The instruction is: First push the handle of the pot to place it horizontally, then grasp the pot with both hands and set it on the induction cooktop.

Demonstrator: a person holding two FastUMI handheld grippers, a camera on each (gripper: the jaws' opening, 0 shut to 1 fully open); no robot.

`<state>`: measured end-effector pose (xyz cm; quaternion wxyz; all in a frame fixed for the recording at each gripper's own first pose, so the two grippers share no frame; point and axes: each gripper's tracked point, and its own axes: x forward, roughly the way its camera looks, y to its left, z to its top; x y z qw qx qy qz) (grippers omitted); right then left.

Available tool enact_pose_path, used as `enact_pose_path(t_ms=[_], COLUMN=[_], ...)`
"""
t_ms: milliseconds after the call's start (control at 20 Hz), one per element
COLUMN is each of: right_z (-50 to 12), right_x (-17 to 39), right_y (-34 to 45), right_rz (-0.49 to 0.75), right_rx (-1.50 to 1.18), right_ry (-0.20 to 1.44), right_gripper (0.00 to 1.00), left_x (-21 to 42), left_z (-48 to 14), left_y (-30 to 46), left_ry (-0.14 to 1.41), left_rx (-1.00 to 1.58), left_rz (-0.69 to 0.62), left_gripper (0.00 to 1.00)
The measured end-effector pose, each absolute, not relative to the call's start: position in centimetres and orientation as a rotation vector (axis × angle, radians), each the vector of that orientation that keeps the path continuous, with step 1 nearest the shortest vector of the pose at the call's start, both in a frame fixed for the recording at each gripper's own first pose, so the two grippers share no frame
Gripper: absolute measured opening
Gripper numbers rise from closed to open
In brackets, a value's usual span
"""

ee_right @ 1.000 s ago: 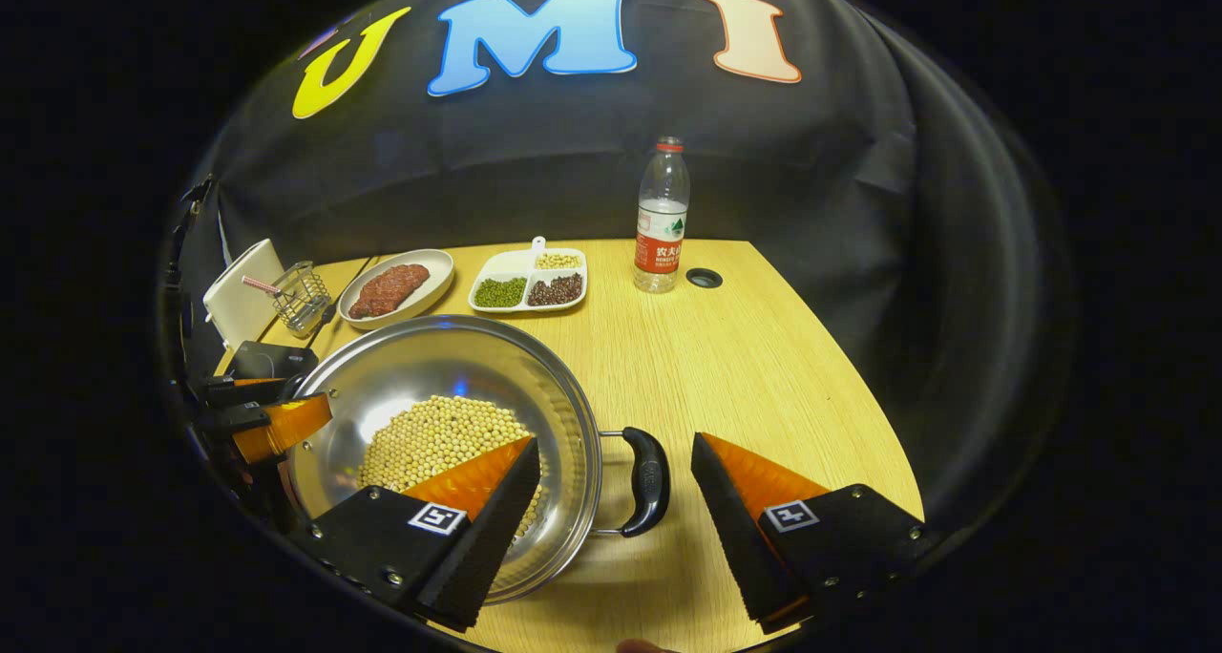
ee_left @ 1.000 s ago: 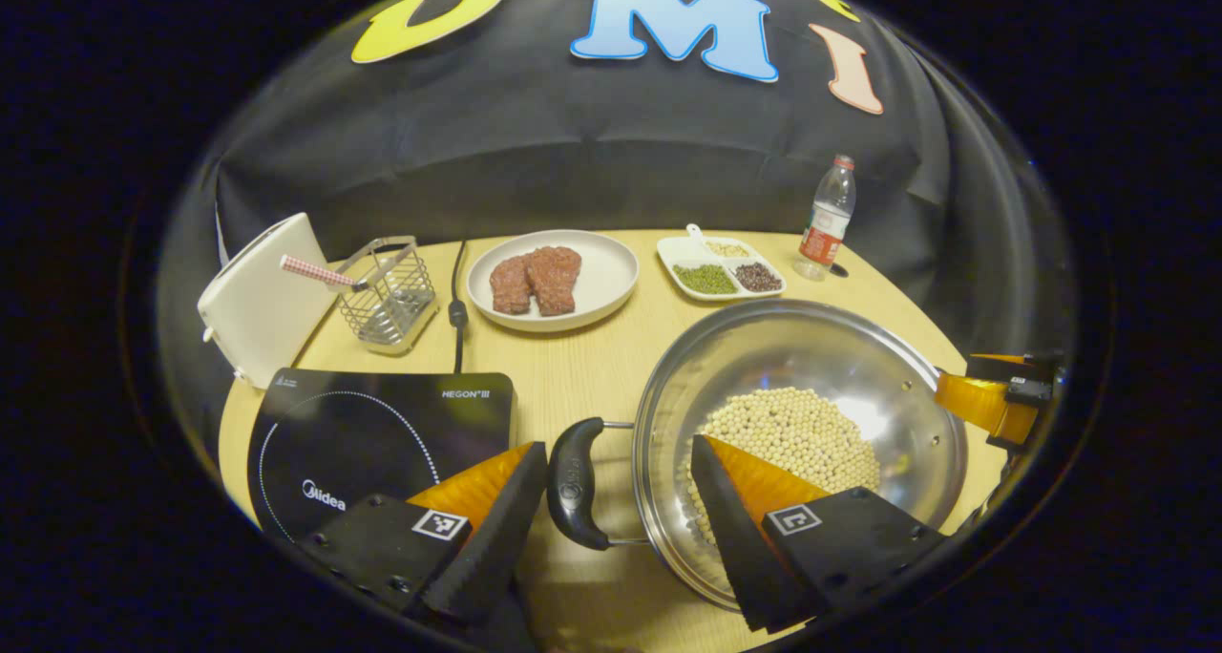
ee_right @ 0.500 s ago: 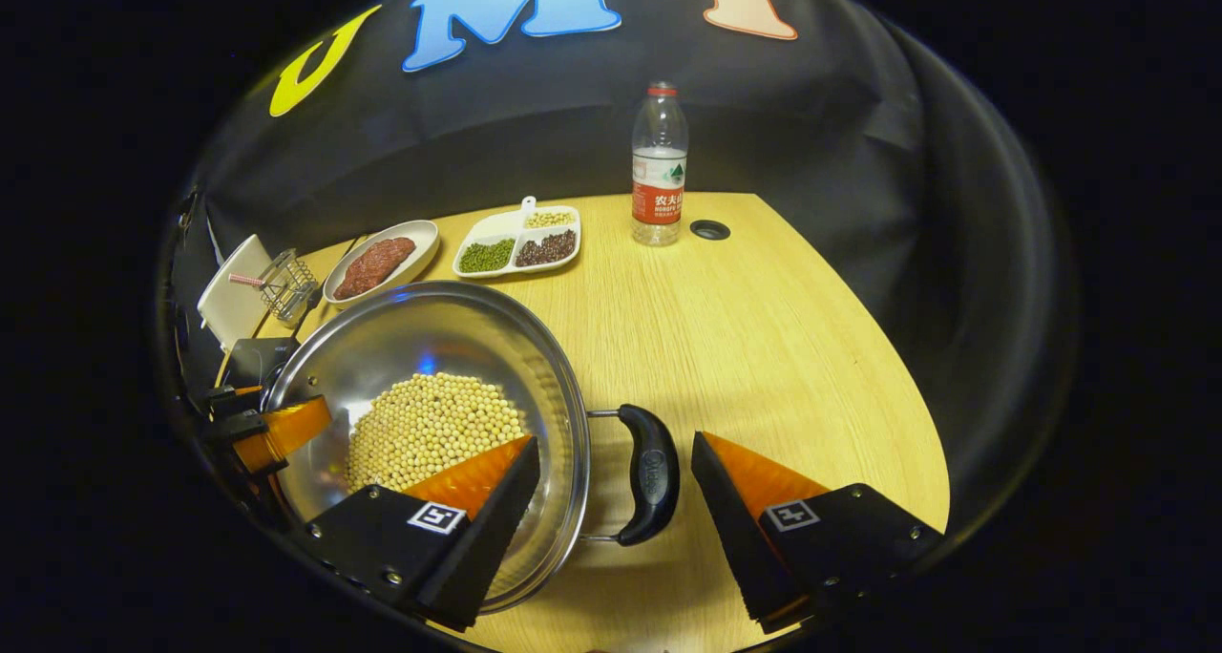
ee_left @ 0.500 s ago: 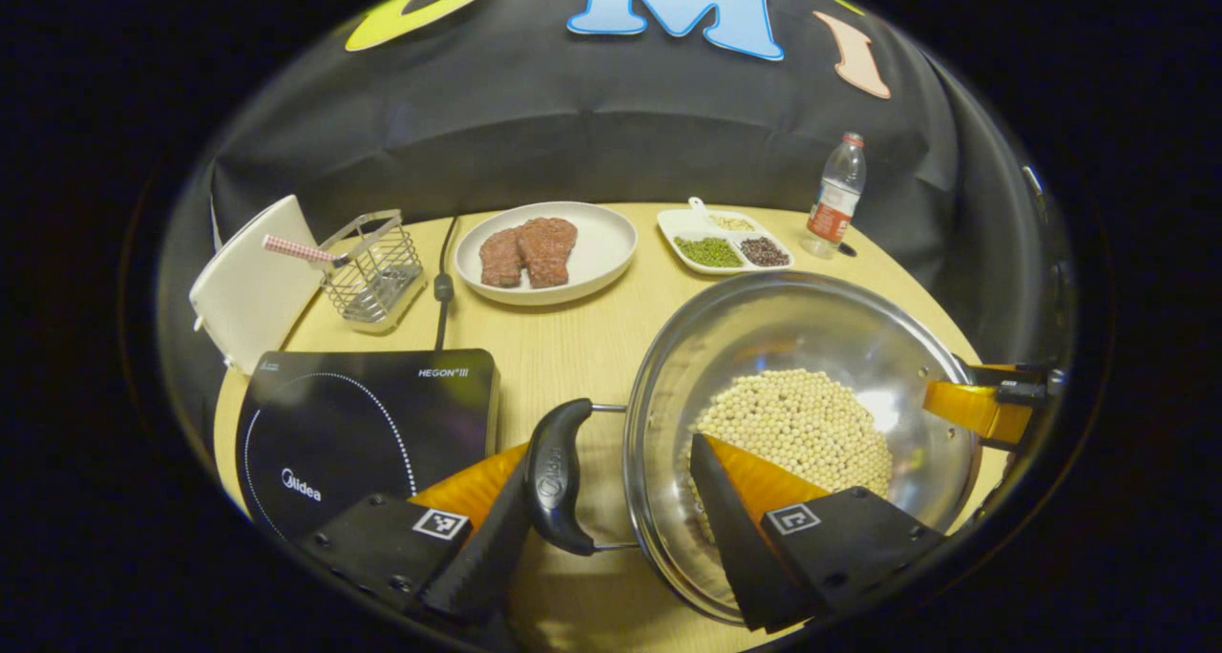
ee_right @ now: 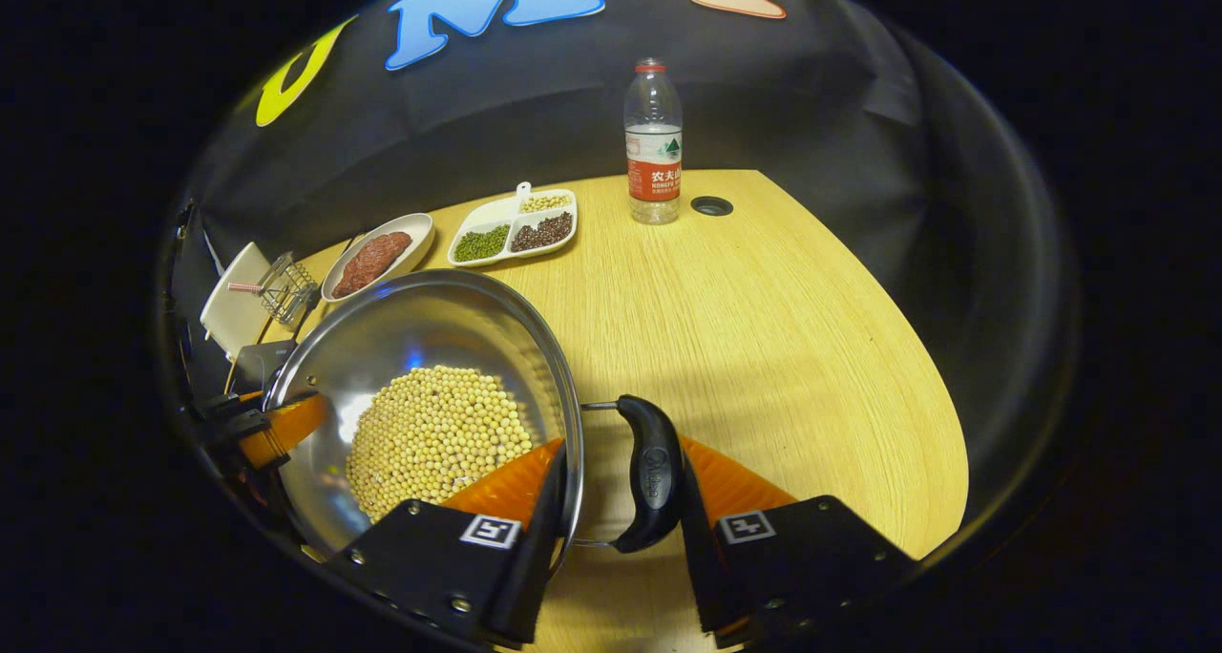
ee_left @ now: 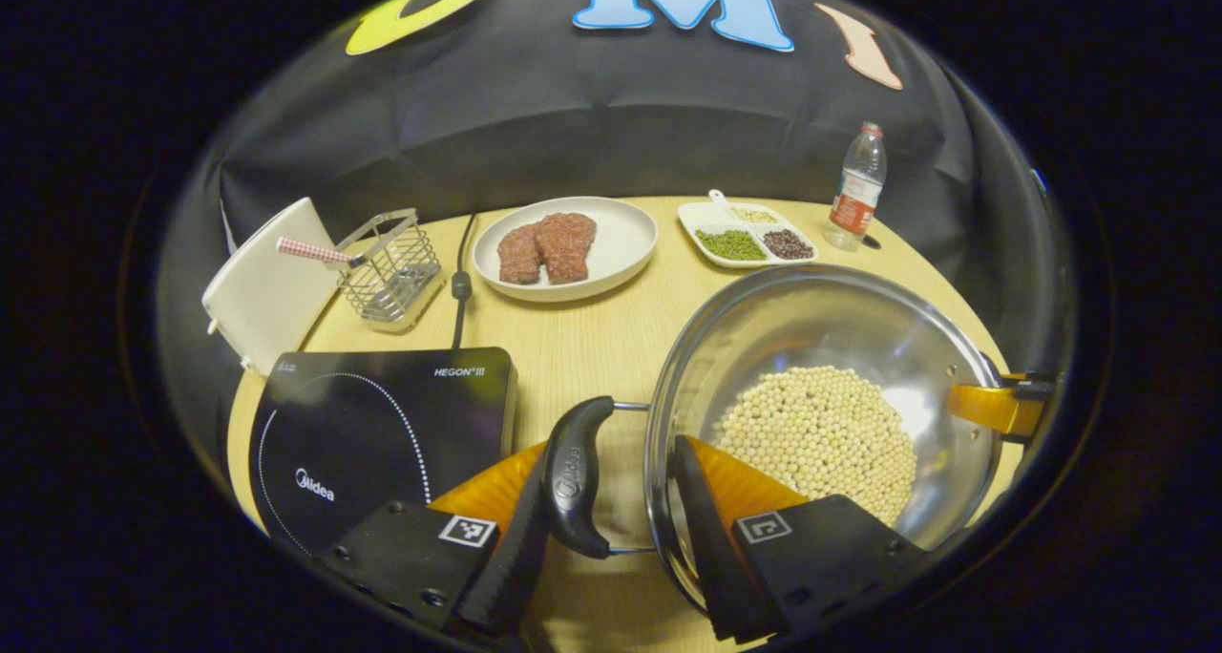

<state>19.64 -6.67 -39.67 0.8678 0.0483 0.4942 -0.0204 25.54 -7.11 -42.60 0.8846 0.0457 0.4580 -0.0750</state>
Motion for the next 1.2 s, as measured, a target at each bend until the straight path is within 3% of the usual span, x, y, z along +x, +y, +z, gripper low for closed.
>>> enact_pose_path(t_ms=[100, 150, 200, 250, 300, 350, 1200], right_z=[-39.5, -39.5, -39.4, -39.4, -39.4, -39.4, -34.3], right_x=[19.5, 19.5, 19.6, 19.8, 19.8, 19.8, 18.8], right_y=[-6.5, -6.6, -6.6, -6.7, -6.7, -6.8, -6.9], right_rz=[-0.034, -0.027, -0.026, -0.024, -0.019, -0.017, 0.032], right_rx=[0.089, 0.076, 0.072, 0.069, 0.064, 0.061, 0.045], right_ry=[1.038, 1.036, 1.039, 1.033, 1.039, 1.037, 0.965], right_gripper=[0.53, 0.52, 0.52, 0.52, 0.46, 0.52, 0.52], left_x=[25.5, 25.4, 25.3, 25.2, 25.2, 24.9, 22.5], left_z=[-42.4, -42.3, -42.2, -42.2, -42.1, -42.2, -35.9], left_y=[-7.2, -7.2, -7.3, -7.3, -7.3, -7.5, -7.2], left_ry=[0.947, 0.945, 0.942, 0.940, 0.934, 0.935, 0.846], left_rx=[0.089, 0.088, 0.080, 0.077, 0.074, 0.076, 0.058], left_rz=[-0.158, -0.158, -0.149, -0.142, -0.136, -0.132, -0.072], left_gripper=[0.69, 0.68, 0.74, 0.65, 0.69, 0.69, 0.65])
